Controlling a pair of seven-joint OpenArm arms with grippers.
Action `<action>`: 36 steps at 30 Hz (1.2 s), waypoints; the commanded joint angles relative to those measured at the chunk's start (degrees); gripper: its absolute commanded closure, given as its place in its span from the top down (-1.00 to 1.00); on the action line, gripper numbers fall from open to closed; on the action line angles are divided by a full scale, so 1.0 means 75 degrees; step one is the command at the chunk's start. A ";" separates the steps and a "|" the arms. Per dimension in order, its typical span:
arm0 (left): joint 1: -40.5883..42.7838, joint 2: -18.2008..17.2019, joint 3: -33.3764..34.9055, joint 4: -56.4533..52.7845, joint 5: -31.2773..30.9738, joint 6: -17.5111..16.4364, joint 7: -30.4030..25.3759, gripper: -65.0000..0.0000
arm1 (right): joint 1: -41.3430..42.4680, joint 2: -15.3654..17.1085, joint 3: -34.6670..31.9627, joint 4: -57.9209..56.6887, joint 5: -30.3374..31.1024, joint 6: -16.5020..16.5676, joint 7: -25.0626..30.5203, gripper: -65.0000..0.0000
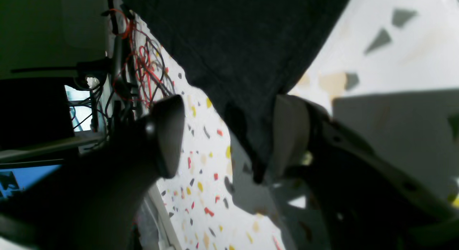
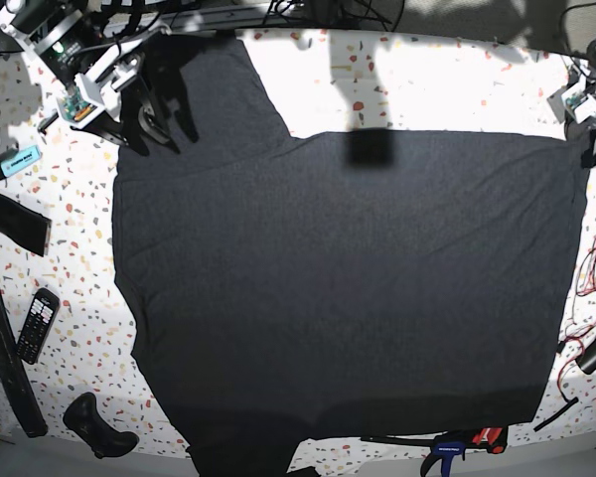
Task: Fold the T-shirt properly
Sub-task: 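Lower both grippers to the shoulder corners of the black T-shirt, then grasp the shirt's shoulder edges with both grippers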
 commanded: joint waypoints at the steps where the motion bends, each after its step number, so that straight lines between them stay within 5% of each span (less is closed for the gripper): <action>1: 0.0082 -0.0090 0.0114 -0.0044 0.0163 -0.0338 0.0085 -0.16 | -0.0038 0.0064 0.0050 0.0149 0.0038 0.0037 0.0128 -0.51; 5: 0.0082 -0.0128 0.0294 -0.0055 0.0163 -0.0335 0.0210 -0.82 | -0.0041 0.0067 0.0050 0.0149 -0.1000 0.0037 -0.0082 -0.51; 7: 0.0082 -0.0108 0.0294 -0.0055 0.0160 -0.0329 0.0178 -1.00 | -0.0041 0.0079 0.0050 0.0149 -0.1827 0.0037 -0.0082 -0.51; 12: 0.0117 -0.0105 0.0291 -0.0055 0.0157 -0.0332 0.0233 -1.00 | -0.0044 0.0475 -0.0248 0.0149 -0.3835 0.0037 -0.0079 -0.47; 15: 0.0149 -0.0085 0.0291 -0.0055 0.0157 -0.0332 0.0396 -1.00 | -0.0085 0.0720 -0.0615 0.0178 -0.4462 0.0037 -0.0082 -0.18; 18: 0.0146 -0.0067 0.0291 -0.0055 0.0157 -0.0332 0.0396 -1.00 | -0.0087 0.0781 -0.1049 0.0256 -0.4567 0.0037 -0.0149 0.08; 31: 0.0143 -0.0070 0.0291 -0.0055 0.0157 -0.0332 0.0361 -1.00 | -0.0082 0.0787 -0.3858 0.0291 -0.4602 0.0037 -0.3185 0.09; 36: 0.0143 -0.0070 0.0291 -0.0055 0.0157 -0.0332 0.0361 -1.00 | -0.0082 0.0915 -0.4062 0.0291 -0.5359 0.0037 -0.3416 0.09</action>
